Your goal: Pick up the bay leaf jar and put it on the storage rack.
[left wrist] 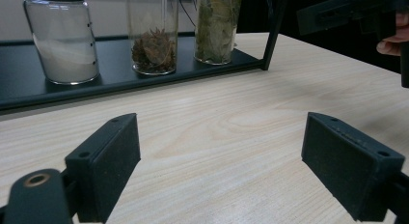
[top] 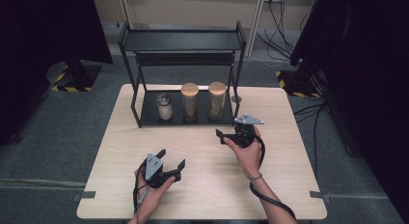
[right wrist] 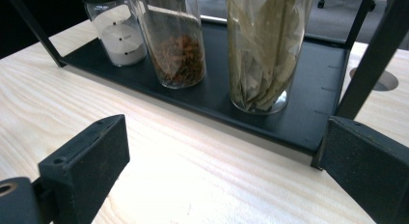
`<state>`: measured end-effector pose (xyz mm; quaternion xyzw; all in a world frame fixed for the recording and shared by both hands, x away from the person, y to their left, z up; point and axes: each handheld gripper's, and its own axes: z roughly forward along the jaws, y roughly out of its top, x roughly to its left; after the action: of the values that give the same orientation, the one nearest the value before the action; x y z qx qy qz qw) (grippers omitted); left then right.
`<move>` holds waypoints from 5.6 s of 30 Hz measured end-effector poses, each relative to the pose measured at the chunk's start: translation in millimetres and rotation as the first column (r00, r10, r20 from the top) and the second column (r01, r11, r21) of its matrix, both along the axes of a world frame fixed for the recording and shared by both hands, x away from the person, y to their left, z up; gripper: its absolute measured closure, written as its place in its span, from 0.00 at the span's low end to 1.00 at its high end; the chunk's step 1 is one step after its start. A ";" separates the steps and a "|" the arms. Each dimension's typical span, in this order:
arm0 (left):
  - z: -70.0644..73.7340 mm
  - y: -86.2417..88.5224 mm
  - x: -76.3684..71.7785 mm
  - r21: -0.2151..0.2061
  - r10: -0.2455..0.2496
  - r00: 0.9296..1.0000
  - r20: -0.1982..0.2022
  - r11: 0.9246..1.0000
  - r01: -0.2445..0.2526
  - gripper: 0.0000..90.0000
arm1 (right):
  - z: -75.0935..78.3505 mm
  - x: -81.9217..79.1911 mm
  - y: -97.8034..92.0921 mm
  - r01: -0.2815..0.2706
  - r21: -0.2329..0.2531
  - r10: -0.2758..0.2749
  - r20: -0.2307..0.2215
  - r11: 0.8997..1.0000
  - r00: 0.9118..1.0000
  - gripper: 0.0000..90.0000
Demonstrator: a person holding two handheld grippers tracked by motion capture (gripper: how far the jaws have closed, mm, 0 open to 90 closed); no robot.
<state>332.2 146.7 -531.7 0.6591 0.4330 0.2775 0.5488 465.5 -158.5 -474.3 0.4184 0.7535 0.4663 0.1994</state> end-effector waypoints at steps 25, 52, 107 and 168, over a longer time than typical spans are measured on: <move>0.0 -0.2 -0.2 -0.004 0.002 1.000 -0.002 1.000 -0.002 0.14 | -9.1 -18.2 -12.9 -0.019 -0.009 0.019 -0.022 1.000 1.000 0.04; -0.1 -0.3 -0.3 -0.007 0.005 1.000 -0.001 1.000 -0.005 0.14 | -21.4 -36.3 -27.0 -0.021 0.003 0.021 -0.042 1.000 0.999 0.04; 0.0 -0.7 -0.7 -0.001 0.008 1.000 0.001 1.000 -0.008 0.14 | -43.7 -68.0 -56.7 0.038 0.024 -0.037 -0.025 0.999 0.999 0.04; 0.0 -1.0 -1.0 0.000 0.008 1.000 0.003 1.000 -0.008 0.14 | -48.9 -79.6 -72.5 0.074 0.024 -0.074 -0.004 0.997 0.997 0.04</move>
<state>331.2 145.7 -531.7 0.6570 0.4346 0.2806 0.5484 385.9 -231.0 -523.2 0.4490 0.7322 0.4669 0.2103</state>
